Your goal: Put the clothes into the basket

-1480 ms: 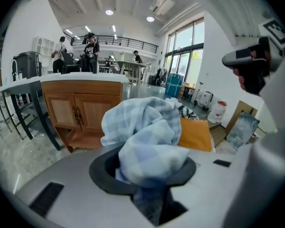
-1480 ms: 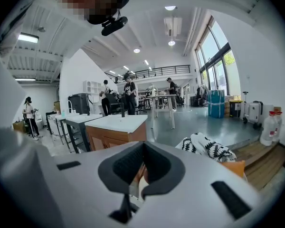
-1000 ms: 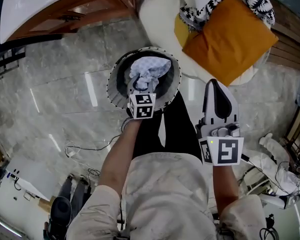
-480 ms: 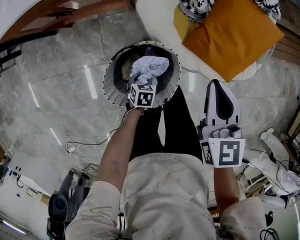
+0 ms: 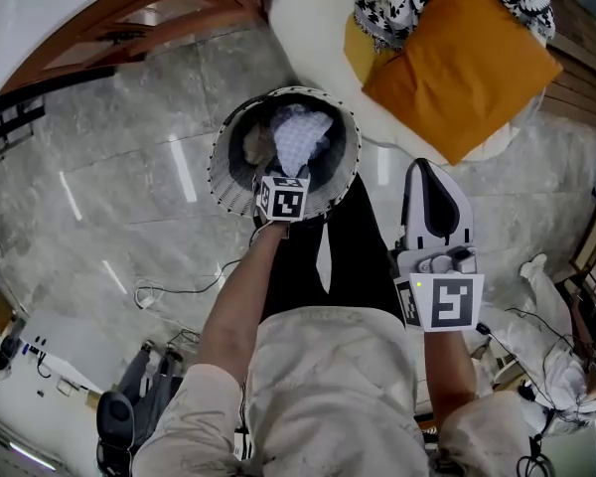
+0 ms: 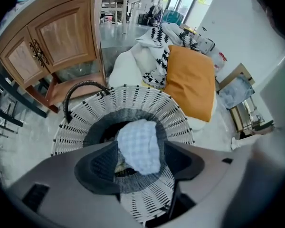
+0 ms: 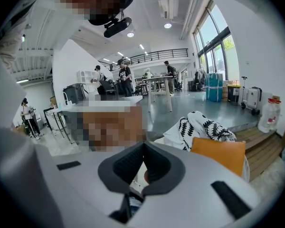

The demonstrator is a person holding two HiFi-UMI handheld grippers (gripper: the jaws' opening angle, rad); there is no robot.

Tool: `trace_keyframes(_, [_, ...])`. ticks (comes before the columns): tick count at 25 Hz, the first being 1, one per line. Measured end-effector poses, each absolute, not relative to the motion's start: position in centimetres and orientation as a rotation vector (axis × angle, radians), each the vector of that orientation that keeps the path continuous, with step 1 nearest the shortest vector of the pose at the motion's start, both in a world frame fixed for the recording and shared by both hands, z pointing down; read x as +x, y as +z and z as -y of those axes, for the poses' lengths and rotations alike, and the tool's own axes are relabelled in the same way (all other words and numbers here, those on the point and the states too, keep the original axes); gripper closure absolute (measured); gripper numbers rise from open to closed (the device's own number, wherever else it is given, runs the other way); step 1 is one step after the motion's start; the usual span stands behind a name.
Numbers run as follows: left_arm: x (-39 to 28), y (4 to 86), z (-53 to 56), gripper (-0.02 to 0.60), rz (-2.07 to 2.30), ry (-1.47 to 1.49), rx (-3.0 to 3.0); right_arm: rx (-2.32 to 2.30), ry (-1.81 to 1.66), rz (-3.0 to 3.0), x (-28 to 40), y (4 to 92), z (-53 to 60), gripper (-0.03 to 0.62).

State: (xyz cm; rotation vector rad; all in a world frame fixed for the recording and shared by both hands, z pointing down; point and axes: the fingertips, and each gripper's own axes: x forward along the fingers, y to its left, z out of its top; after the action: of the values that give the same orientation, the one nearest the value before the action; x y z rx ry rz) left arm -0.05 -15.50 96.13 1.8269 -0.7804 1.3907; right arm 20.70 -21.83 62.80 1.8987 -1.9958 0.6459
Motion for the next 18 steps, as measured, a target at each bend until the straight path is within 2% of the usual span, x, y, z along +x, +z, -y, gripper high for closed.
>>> trace_keyframes(9, [-2.2, 94.1, 15.1, 0.287, 0.830, 1.353, 1.839, 1.900, 0.612, 2.024, 19.0, 61.1, 21.5, 0.606])
trace_keyframes(18, [-2.7, 88.1, 15.6, 0.287, 0.888, 1.222, 1.971, 1.933, 0.504, 2.052, 17.8, 56.6, 20.5, 0.606])
